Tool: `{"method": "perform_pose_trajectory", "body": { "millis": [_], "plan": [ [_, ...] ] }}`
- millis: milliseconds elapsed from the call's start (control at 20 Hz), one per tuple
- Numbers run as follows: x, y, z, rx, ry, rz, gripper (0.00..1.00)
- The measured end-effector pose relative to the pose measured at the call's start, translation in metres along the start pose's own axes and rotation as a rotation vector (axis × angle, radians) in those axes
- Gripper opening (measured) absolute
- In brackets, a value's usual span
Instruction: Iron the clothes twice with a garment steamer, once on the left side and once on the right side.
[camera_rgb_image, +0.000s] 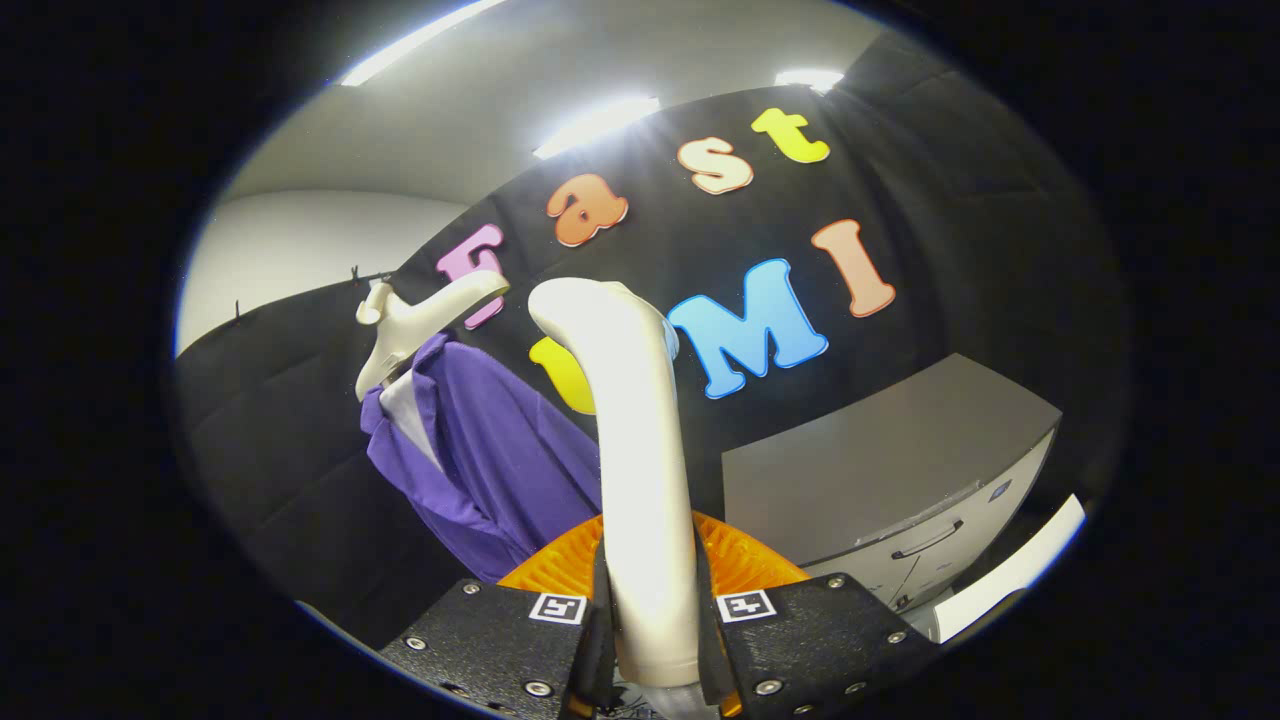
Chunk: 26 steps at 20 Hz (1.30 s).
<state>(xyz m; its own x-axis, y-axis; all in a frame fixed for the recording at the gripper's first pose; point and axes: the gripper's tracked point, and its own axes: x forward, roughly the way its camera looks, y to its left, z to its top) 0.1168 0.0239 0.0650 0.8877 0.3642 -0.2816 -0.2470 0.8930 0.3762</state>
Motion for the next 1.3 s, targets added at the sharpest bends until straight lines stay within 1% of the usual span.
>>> {"method": "perform_pose_trajectory", "body": {
  "millis": [250,500,700,950,1150,1300],
  "plan": [
    [0.005,0.031,0.007,-0.122,-0.084,-0.013,0.33],
    [0.025,0.063,-0.003,-0.214,-0.128,-0.027,0.34],
    [0.042,0.081,-0.004,-0.241,-0.198,-0.063,0.34],
    [0.056,0.082,-0.012,-0.285,-0.287,-0.18,0.34],
    [0.072,0.102,-0.025,-0.322,-0.33,-0.192,0.34],
    [0.081,0.11,-0.03,-0.295,-0.371,-0.201,0.35]
  ]
}}
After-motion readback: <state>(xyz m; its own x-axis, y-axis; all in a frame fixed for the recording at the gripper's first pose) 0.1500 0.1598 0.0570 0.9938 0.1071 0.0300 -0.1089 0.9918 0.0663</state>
